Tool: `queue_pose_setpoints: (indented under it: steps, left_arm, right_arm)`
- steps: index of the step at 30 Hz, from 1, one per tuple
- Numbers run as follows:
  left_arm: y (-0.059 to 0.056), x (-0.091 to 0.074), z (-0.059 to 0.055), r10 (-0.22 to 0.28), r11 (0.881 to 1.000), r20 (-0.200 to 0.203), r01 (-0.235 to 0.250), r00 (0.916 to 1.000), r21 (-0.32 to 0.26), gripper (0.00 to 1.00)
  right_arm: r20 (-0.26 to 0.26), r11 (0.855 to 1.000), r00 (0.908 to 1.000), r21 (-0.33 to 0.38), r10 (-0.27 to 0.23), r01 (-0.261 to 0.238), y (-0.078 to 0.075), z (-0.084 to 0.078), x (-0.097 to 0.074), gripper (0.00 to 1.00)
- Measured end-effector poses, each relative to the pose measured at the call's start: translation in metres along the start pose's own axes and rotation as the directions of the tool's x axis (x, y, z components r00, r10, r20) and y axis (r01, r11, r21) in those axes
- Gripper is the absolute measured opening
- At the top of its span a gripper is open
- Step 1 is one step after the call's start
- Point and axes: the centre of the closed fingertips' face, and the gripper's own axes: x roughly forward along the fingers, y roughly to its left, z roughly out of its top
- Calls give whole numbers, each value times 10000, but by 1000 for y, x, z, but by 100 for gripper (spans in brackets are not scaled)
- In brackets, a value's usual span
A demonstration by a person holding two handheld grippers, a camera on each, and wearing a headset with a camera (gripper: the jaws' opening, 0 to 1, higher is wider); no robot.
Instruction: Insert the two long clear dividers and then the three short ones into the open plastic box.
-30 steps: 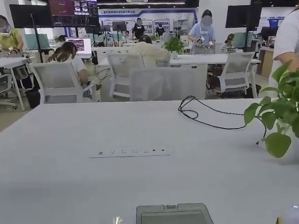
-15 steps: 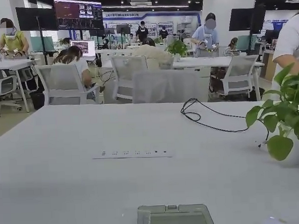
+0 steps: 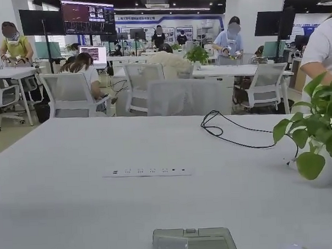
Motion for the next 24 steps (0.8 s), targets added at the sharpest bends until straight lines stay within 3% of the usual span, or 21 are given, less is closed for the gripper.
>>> queue_pose_setpoints:
  steps: [17, 20, 24]
  left_arm:
    - [-6, -1, -2, -297, 9985, -134, 291, 9995, -474, 30]
    - [-7, -2, -2, -447, 9987, -122, 443, 9989, -262, 31]
    - [-12, -2, -4, -651, 9955, -306, 670, 9974, 665, 31]
  right_arm:
    - [-171, 9979, 9997, 613, -181, 191, -2, -3, -3, 7]
    - [-211, 9961, 9995, 837, -246, 263, -3, -1, -4, 7]
    - [-398, 9940, 9975, 898, -585, 619, -9, 1, -7, 7]
